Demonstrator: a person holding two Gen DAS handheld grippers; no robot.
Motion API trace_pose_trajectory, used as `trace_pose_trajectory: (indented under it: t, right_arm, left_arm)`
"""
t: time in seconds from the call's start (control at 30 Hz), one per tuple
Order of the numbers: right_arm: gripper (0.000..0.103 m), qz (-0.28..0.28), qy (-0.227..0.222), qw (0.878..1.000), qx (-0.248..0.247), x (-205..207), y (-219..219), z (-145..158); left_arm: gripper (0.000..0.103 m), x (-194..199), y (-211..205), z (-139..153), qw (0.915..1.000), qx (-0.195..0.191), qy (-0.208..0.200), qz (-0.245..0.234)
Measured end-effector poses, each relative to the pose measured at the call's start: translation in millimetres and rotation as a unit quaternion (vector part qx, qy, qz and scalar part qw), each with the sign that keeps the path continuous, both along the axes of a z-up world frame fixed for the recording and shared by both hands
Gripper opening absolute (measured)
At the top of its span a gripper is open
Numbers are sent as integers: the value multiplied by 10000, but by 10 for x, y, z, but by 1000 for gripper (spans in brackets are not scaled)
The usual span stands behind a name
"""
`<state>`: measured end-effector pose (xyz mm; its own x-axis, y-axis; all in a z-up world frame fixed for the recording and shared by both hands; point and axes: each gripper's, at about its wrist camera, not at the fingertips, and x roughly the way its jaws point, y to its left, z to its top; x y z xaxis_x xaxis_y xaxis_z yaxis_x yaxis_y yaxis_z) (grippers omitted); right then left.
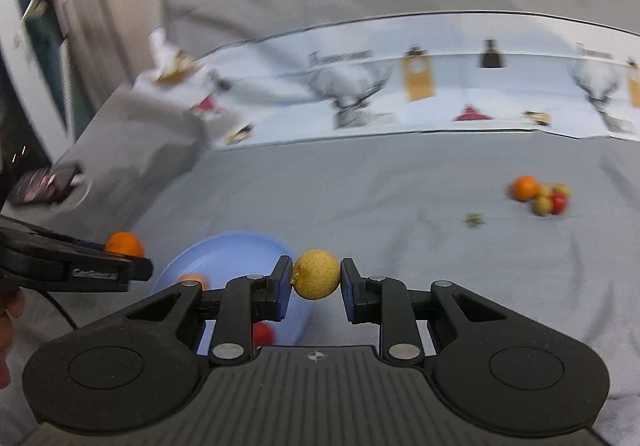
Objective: Organize fruits
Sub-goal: 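Lower the large orange toward the plate with the left tool while the right tool holds the yellow fruit, then open both tools to release the large orange and yellow fruit onto the plate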
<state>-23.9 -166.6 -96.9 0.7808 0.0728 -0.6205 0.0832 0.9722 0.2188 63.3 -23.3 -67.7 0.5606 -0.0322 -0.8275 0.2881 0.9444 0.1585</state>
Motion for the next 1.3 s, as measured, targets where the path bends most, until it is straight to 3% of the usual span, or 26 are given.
trace_pose_trajectory:
  t: [0.43,0.5,0.53,0.57,0.63,0.67,0.7,0.77,1.0,1.3]
  right_arm:
    - [27,495,436,9968,-450,387,450,-146]
    - [27,548,451,9964,-468,453,477,-175]
    - [28,604,471,9961,-444,485,486,-191]
    - [28,669,500,9958,-379,516,491,-203]
    - [42,589,541,9963,-308,552,472,-197]
    - [59,475,564,9968,-296,556,441,-182]
    - [75,333,572,9974,-281,545,404,-162]
    - [82,144,548,9981,-251,452,325,-124]
    - [89,-65,691,9974,-178,-40,246,-42]
    - [96,-408,341,9986,-67,-700,191,234]
  left_arm:
    - [38,275,167,-295,9995,-193,224,103]
    - [51,327,171,-344,9992,-226,322,50]
    - [77,349,172,-353,9990,-243,365,7]
    - [91,358,175,-350,9991,-266,324,8]
    - [96,309,212,-305,9998,-139,-55,147]
    - [102,294,235,-279,9998,-103,-132,126]
    - [103,279,262,-250,9997,-144,-149,127]
    - [103,213,314,-177,9993,-279,-187,145]
    - [103,-231,264,64,9989,-302,-371,-17]
    - [103,-823,228,354,9975,-333,-630,-20]
